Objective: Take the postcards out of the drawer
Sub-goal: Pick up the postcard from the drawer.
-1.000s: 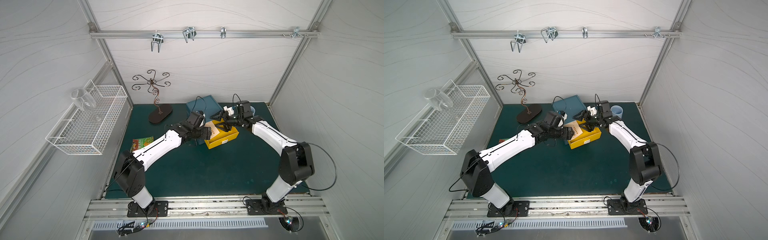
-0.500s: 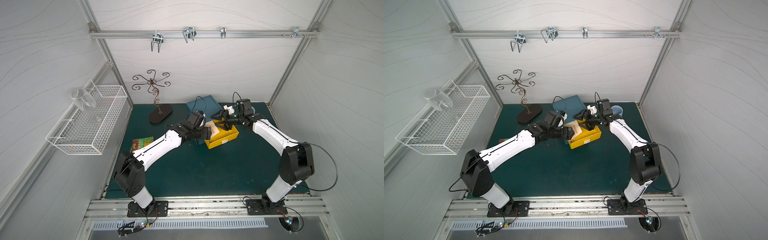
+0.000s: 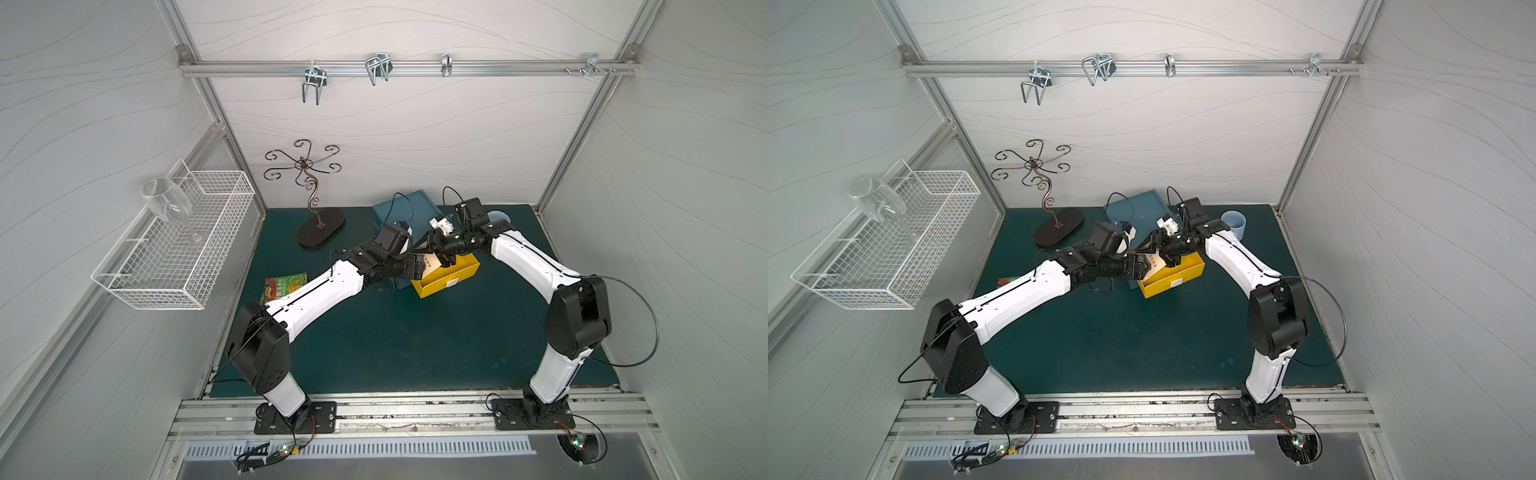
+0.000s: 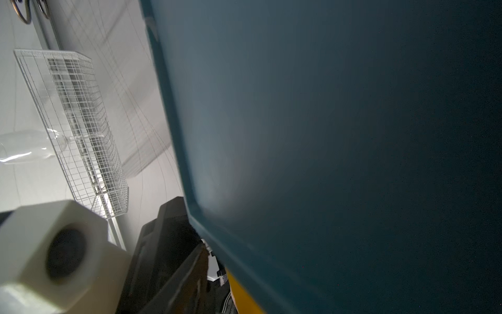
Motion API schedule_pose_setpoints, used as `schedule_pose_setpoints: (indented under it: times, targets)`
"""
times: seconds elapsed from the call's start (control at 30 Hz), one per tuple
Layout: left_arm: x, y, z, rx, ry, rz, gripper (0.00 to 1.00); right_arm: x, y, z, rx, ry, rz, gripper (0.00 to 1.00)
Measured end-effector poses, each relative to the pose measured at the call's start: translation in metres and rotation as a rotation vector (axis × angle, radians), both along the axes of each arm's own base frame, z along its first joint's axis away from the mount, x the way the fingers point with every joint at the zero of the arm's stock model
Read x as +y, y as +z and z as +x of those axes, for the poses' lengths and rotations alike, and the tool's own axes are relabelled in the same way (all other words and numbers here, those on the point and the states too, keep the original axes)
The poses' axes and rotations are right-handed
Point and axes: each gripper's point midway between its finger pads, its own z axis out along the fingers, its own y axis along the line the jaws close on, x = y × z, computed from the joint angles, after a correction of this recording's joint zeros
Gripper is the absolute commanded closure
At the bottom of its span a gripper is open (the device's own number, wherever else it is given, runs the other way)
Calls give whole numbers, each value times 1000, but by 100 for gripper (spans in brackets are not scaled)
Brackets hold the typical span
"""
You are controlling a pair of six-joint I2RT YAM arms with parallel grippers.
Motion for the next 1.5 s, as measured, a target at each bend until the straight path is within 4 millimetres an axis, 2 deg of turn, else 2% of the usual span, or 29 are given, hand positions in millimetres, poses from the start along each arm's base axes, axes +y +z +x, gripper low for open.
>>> schedule_pose_setpoints:
  times: [0.2, 0.37, 0.53, 0.8, 1.07, 1.3, 1.4, 1.5]
  targets:
    - [0, 0, 0, -1, -1, 0, 20, -5, -4, -1, -19, 5, -44, 65]
    - [0, 0, 0, -2, -2, 0, 18, -11, -9, 1, -52, 1, -97, 87]
    - [-1, 1, 1, -6, -1, -2, 16, -16, -11, 2, -63, -5, -133, 99]
    - [1, 6, 2, -24, 9, -2, 14, -19, -3, 4, -75, -8, -142, 100]
    - [7, 29, 0, -77, 19, -22, 10, -25, 23, -2, -88, -11, -115, 100]
    - [16, 56, -4, -133, 32, -46, 8, -43, 66, -15, -121, -17, -28, 100]
    - [27, 76, -8, -168, 48, -68, 7, -50, 91, -26, -154, -9, 28, 100]
    - [44, 102, -15, -213, 65, -126, 6, -54, 115, -48, -211, 17, 105, 100]
